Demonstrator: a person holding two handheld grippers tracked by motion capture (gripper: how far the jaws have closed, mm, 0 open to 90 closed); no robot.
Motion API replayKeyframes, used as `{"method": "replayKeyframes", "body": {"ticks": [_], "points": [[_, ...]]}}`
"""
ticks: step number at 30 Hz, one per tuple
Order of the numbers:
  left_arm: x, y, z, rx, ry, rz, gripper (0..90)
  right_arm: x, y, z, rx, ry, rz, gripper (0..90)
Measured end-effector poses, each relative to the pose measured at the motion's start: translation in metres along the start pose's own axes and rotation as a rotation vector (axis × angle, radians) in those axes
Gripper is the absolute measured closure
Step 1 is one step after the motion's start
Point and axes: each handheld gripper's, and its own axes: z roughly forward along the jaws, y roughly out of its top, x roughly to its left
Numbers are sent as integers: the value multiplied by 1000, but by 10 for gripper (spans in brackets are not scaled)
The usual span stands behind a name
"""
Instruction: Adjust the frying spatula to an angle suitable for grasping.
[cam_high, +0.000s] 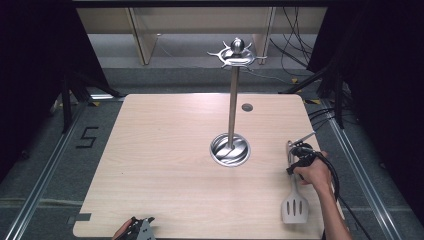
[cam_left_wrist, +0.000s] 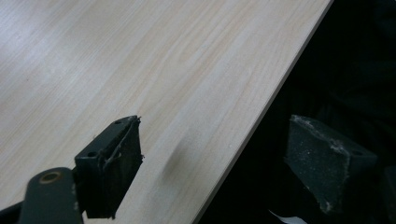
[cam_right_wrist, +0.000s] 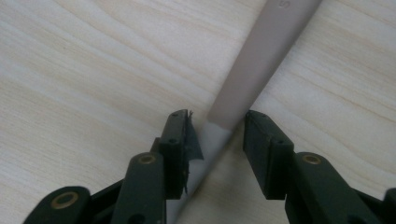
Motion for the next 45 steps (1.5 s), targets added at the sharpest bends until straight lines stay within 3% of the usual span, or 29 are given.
{"method": "replayKeyframes", "body": {"ticks": [1,4,5,6,7,9,10,11,13,14,16,17,18,19,21,24,25,30,38,39,40,44,45], "points": [[0,0,-1,0,-9,0,178,-1,2,1,7,0,-25,636],[0,-1,1,-3,-10,-3,177,2,8,2,23,7,-20,661],[-1,-1,0,-5,-13,-1,178,-1,9,3,15,2,-59,671],[-1,0,0,-6,-13,-1,178,1,11,1,47,11,-18,681],[0,0,-1,-13,-8,12,178,-3,12,3,27,10,-56,692],[0,0,-1,3,-10,-2,178,-3,15,2,43,5,-52,710],[0,0,0,5,-11,-1,178,-5,15,5,22,16,-66,717],[1,0,-1,-2,-4,12,177,-5,17,4,39,8,-66,725],[0,0,0,5,-10,-2,178,-5,17,5,39,5,-67,728],[-1,0,0,-5,-14,-2,178,-1,18,1,83,-3,-20,731],[-1,0,0,-7,-17,-3,178,-1,18,2,82,-2,-19,733],[-1,-1,0,-6,-16,-4,178,-2,17,2,65,1,-23,735],[-1,-1,0,-5,-15,-4,179,-6,16,5,26,7,-69,738],[0,-1,0,-4,-11,-2,179,-8,16,4,36,52,-75,741],[0,0,0,7,-12,-3,179,-5,13,3,8,31,-59,758],[1,0,1,2,-13,11,179,-1,12,-2,-5,42,-35,765],[1,0,1,-1,-6,10,179,-3,11,-2,-24,27,-72,766],[2,0,1,4,3,14,180,3,6,-15,-69,41,-56,766],[1,0,2,-7,-3,5,180,3,-4,-36,-218,52,-136,767],[1,0,1,-10,-11,4,180,5,-5,-39,-229,60,-122,767],[1,0,1,-1,1,6,180,5,-5,-43,-245,47,-130,767],[1,-1,1,1,-18,-7,180,9,-10,-53,-358,23,-151,767],[1,-1,1,1,-18,-7,180,10,-13,-60,-346,28,-158,767]]}}
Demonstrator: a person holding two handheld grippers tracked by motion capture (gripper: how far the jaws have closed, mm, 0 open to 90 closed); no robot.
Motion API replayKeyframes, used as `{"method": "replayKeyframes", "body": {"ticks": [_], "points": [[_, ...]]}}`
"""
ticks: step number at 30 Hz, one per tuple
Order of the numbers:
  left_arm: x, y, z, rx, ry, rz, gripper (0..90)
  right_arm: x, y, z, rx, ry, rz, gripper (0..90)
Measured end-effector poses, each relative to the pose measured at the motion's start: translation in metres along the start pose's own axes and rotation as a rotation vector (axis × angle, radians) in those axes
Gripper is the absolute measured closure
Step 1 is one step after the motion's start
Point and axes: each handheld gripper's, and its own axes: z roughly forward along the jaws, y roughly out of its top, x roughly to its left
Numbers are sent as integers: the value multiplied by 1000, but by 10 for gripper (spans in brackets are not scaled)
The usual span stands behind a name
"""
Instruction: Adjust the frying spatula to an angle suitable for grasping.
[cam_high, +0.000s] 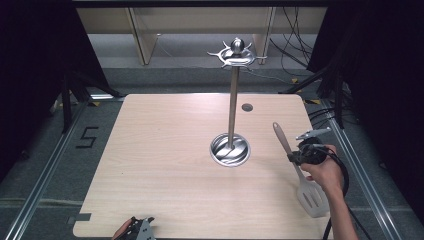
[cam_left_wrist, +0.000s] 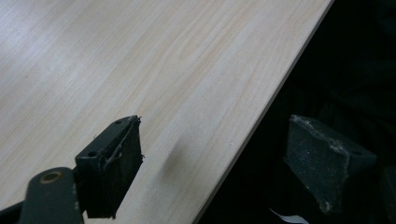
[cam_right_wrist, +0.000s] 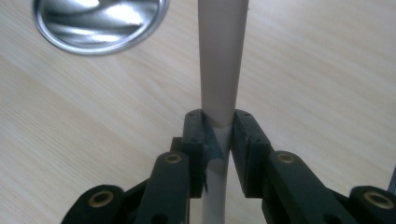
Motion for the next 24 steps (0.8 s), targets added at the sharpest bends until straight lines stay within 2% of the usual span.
{"method": "replayKeyframes", "body": {"ticks": [1,3,4,5,7,8,10,11,12,13,14,15,16,19,20,21,24], "points": [[0,1,-1,0,7,16,180,0,-1,-3,-26,-8,-20,768],[0,1,-2,-6,8,19,180,2,-2,-10,-73,-22,-31,767],[0,1,-2,-4,16,20,180,3,-3,-14,-89,-21,-33,768],[-1,1,-2,4,12,9,180,4,-3,-17,-105,-18,-23,768],[0,0,0,-5,-2,-4,180,4,-5,-23,-137,-20,-39,768],[1,1,-1,-3,13,12,180,5,-6,-25,-162,-17,-25,768],[2,0,-1,-1,19,8,180,6,-7,-27,-183,7,-27,768],[2,0,-1,-5,12,1,180,6,-7,-29,-206,20,-10,768],[3,0,-1,-11,27,4,180,7,-7,-29,-226,29,-5,768],[3,0,-1,-8,22,4,180,10,-7,-30,-219,44,12,768],[3,0,-1,-2,21,7,180,8,-7,-28,-269,32,-43,768],[3,0,-1,-3,12,3,180,10,-5,-31,-253,47,-18,768],[2,0,-1,-3,13,5,180,10,-4,-31,-258,48,-44,769],[2,0,-2,-4,21,14,180,15,-1,-35,-281,72,-29,768],[1,0,-2,-3,21,13,180,17,0,-36,-307,69,-17,769],[2,0,-1,-2,24,13,180,18,1,-35,-330,73,-31,768],[2,0,-1,1,16,15,180,21,4,-40,-340,105,-43,768]]}}
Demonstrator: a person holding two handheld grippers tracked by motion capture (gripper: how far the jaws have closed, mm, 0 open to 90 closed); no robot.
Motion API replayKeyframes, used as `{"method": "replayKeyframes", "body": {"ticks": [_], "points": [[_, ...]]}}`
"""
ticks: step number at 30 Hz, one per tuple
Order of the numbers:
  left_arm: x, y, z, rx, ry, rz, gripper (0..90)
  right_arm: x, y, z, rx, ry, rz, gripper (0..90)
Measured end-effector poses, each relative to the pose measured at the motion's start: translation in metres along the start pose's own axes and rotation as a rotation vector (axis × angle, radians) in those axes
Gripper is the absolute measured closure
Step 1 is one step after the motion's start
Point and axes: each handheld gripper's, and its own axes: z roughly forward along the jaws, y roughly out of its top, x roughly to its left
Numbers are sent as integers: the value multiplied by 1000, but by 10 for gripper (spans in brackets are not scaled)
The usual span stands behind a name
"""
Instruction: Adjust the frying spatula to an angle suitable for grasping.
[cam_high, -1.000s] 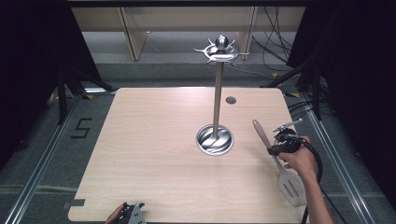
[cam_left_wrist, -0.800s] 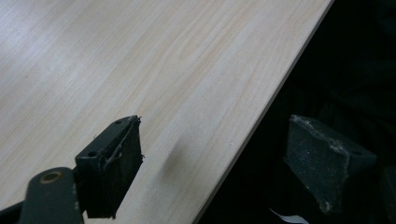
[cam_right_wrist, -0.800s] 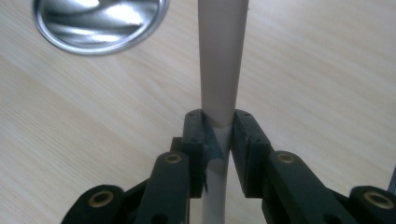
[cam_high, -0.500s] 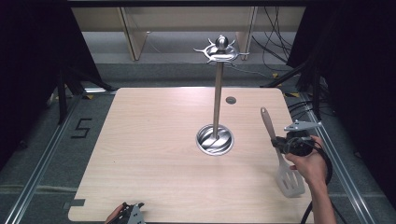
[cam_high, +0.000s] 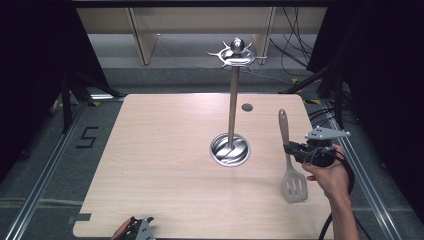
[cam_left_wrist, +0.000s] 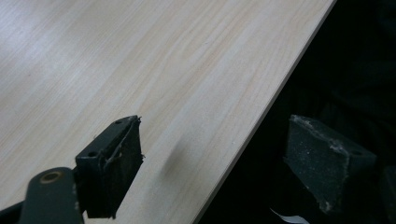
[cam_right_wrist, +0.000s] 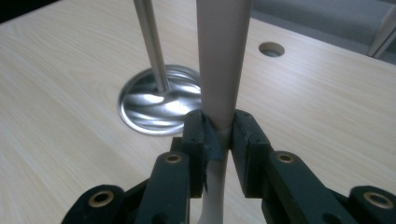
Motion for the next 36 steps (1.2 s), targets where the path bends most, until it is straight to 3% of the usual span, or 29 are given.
{"method": "replayKeyframes", "body": {"ticks": [3,5,6,8,11,12,13,14,16,18,20,33,36], "points": [[0,0,0,0,-5,-1,180,2,3,1,-57,3,-17,768],[0,0,0,1,-3,-4,180,0,5,1,-53,-1,-49,768],[0,0,0,1,3,-3,180,2,6,1,-42,10,-25,768],[0,0,0,-2,-1,-6,180,1,8,2,-79,12,-44,769],[0,0,0,-3,-1,-5,179,3,11,1,-96,23,-32,768],[0,0,-1,-6,-3,-10,179,1,13,-1,-102,28,-52,768],[0,0,0,-15,-7,-12,179,3,14,-1,-125,29,-24,768],[0,0,0,-4,-3,-8,179,1,16,-2,-132,38,-40,768],[0,0,0,-1,3,-6,179,4,20,-3,-155,40,-16,768],[0,0,0,-6,-4,-9,179,5,23,-4,-158,51,-27,768],[0,0,-1,-8,6,-11,178,7,30,-3,-200,54,-31,768],[0,0,-1,-15,4,-11,178,21,60,-8,-227,89,-86,768],[0,0,-1,-7,-3,-9,178,25,62,-9,-219,107,-64,768]]}}
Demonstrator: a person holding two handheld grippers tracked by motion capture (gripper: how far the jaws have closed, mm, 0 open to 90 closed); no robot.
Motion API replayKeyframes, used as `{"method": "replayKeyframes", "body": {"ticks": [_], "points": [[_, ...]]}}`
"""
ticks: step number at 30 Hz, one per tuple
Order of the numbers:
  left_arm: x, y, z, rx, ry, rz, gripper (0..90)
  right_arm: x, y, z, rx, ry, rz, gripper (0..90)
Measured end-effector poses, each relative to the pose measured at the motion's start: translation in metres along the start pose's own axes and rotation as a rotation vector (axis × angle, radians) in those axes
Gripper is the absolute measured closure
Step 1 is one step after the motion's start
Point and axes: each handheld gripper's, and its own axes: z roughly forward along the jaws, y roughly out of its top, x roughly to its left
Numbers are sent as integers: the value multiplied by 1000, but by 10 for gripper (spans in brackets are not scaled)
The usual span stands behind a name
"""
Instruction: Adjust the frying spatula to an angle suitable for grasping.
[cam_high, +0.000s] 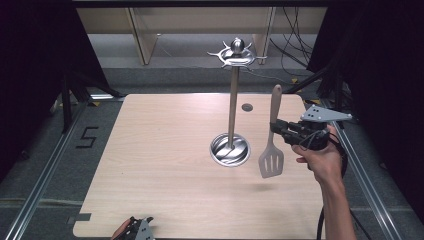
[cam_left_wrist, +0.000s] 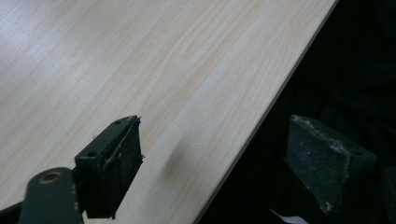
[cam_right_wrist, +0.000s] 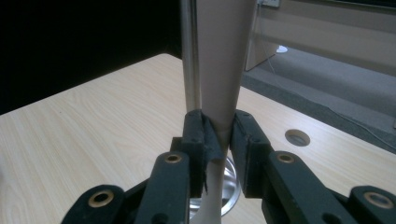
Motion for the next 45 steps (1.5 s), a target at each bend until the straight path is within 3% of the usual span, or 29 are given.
{"method": "replayKeyframes", "body": {"ticks": [3,4,7,13,14,18,20,21,22,26,28,31,33,34,36,41,44,45], "points": [[0,0,0,2,1,4,178,1,2,1,-17,2,-20,768],[0,0,0,2,1,4,178,4,3,0,-2,9,-5,768],[0,0,0,4,1,4,178,5,5,0,-29,10,-11,768],[0,0,1,4,9,5,178,10,12,-1,-28,30,-23,768],[0,0,0,4,10,6,178,10,13,0,-55,26,-32,768],[0,0,0,1,-1,3,178,14,19,0,-43,39,-31,768],[0,0,0,1,2,3,178,15,22,1,-57,44,-56,768],[0,0,0,2,3,4,178,18,23,1,-57,43,-38,768],[0,0,0,1,3,5,178,16,25,2,-66,42,-71,768],[0,0,-1,0,2,5,178,20,29,6,-61,75,-55,768],[0,0,-1,-1,23,6,179,22,31,8,-59,64,-66,768],[1,0,-2,-4,3,3,178,25,35,11,-57,76,-68,768],[1,0,-2,-4,3,3,178,28,37,12,-65,59,-68,768],[1,0,-1,-17,4,0,178,27,38,12,-70,61,-94,768],[1,1,-2,-3,2,5,178,29,41,12,-52,81,-73,767],[1,1,-2,-8,3,2,179,29,47,17,-67,69,-99,767],[1,1,-2,-8,-8,-1,178,30,49,19,-51,89,-83,768],[1,1,-2,-9,-8,-3,178,29,50,20,-54,88,-102,768]]}}
